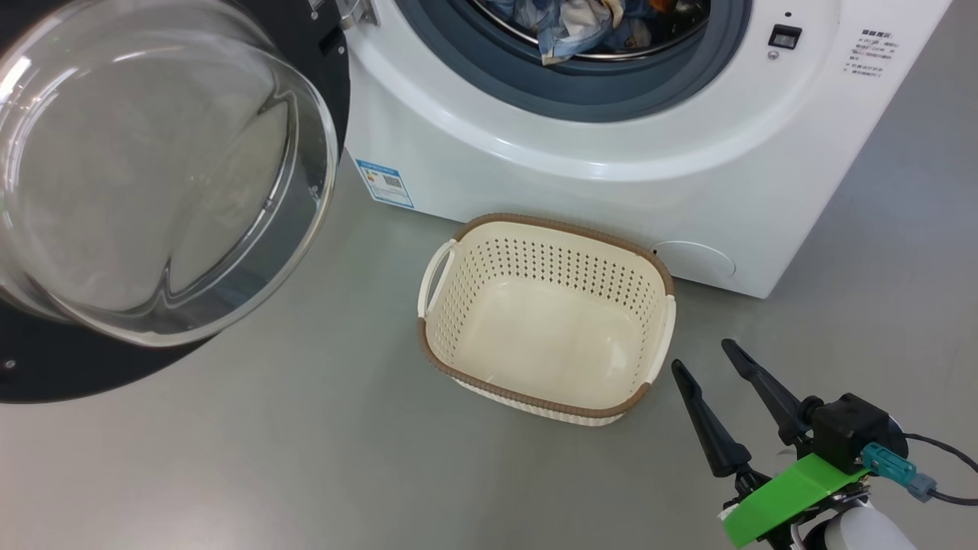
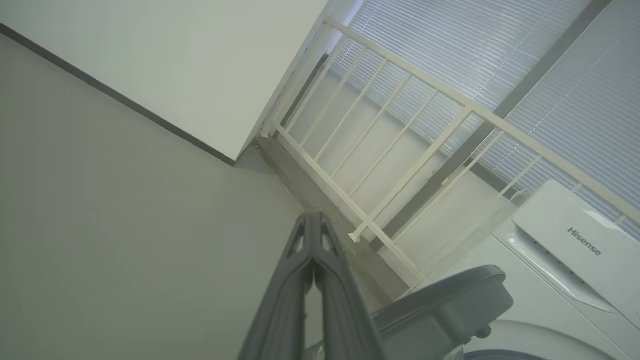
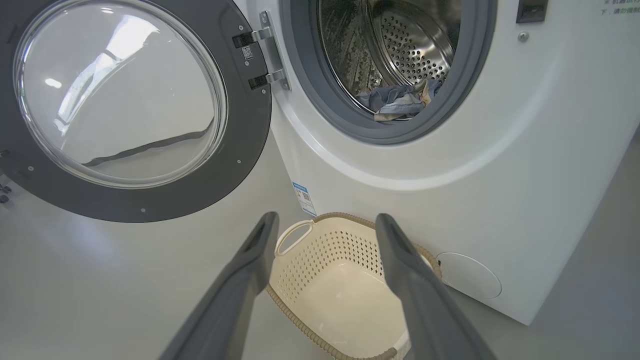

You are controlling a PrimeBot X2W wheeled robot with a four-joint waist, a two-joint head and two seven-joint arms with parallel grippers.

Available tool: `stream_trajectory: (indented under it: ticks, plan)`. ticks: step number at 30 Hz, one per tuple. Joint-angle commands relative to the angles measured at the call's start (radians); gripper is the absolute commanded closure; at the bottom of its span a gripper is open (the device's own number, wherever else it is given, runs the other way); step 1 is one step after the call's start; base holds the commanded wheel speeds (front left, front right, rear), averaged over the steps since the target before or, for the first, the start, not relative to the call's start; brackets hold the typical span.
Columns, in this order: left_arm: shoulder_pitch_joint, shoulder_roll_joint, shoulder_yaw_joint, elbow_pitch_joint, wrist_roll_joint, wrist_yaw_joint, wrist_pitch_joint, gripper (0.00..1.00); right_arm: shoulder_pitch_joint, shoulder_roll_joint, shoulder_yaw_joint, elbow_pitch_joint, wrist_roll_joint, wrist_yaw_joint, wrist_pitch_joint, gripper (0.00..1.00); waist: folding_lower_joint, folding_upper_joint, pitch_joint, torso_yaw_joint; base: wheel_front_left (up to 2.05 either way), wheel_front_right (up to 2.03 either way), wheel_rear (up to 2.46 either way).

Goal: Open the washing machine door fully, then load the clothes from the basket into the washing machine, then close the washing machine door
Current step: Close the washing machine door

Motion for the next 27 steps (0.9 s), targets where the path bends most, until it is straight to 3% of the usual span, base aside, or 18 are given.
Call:
stream_trajectory:
  ticks: [1, 5, 15, 27]
  plan:
    - [-0.050, 0.096, 0.007, 0.042, -0.024, -0.002, 0.069, 1.00, -0.029, -0.006, 0.030, -0.023, -0.010, 0.002, -0.005, 0.00, -0.0001, -0.0001, 0.012, -0.003, 0.00, 0.00, 0.00]
    - [-0.100, 0.113, -0.030, 0.147, -0.067, -0.002, 0.223, 1.00, -0.041, -0.012, 0.045, -0.021, -0.011, 0.002, -0.005, 0.00, -0.0001, -0.0001, 0.033, -0.011, 0.00, 0.00, 0.00]
    - [-0.188, 0.093, -0.022, 0.310, -0.164, 0.029, 0.425, 1.00, -0.081, -0.043, 0.065, -0.021, -0.010, 0.002, -0.005, 0.00, -0.0001, -0.0001, 0.087, -0.021, 0.00, 0.00, 0.00]
    - [-0.181, 0.063, -0.061, 0.321, -0.176, 0.015, 0.556, 1.00, -0.090, -0.038, 0.066, -0.012, -0.008, 0.002, -0.005, 0.00, -0.0001, -0.0001, 0.080, -0.015, 0.00, 0.00, 0.00]
